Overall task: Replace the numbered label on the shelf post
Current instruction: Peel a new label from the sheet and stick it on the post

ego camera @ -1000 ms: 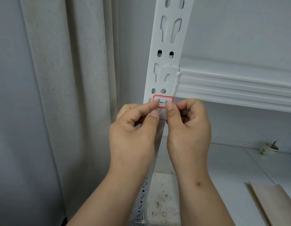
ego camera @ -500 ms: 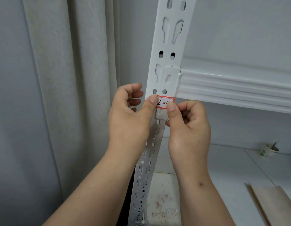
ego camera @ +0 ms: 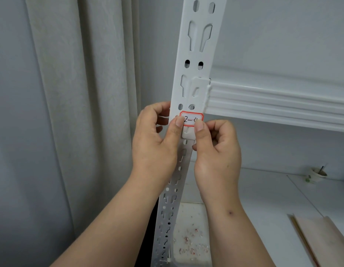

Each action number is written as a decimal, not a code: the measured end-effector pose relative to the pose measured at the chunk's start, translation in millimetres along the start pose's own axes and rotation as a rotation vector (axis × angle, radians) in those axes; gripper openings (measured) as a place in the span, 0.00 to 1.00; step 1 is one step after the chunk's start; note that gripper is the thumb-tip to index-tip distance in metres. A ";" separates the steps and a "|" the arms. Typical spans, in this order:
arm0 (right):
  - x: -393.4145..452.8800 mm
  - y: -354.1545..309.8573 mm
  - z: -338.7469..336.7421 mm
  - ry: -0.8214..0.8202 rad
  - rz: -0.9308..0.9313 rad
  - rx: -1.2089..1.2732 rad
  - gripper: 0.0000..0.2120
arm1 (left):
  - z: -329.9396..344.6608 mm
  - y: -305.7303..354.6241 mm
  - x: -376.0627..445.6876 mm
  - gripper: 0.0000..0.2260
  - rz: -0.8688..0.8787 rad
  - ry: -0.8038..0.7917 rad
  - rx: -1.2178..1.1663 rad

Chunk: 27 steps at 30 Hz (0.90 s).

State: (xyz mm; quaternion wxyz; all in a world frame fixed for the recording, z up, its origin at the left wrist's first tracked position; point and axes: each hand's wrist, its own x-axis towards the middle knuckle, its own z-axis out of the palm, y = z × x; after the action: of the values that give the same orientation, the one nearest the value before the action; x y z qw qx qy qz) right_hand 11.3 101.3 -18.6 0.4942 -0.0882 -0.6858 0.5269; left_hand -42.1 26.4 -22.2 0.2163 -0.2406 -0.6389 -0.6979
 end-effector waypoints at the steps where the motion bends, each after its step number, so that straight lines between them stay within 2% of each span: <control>1: -0.2 0.5 0.3 -0.001 0.002 -0.003 0.07 | -0.3 0.3 -0.5 0.10 0.004 -0.009 -0.001; 7: -0.9 2.7 0.8 -0.008 -0.006 -0.020 0.07 | -1.3 1.1 -7.2 0.12 0.014 -0.051 0.000; 15: -0.4 1.6 -2.4 -0.031 0.016 -0.031 0.06 | 3.2 5.7 -9.4 0.10 -0.050 0.023 -0.027; 20: -0.9 3.0 -2.8 -0.037 0.020 -0.018 0.06 | 1.2 7.9 -8.0 0.11 -0.050 0.010 -0.008; 27: 1.4 -1.6 -1.9 -0.016 0.066 0.007 0.11 | 3.1 14.4 -6.3 0.02 -0.082 0.025 -0.042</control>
State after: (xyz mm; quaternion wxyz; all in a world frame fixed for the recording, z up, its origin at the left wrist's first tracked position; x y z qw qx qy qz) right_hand 12.7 102.7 -16.6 0.4714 -0.1050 -0.6844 0.5462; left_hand -28.1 28.1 -14.5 0.1906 -0.2099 -0.6306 -0.7225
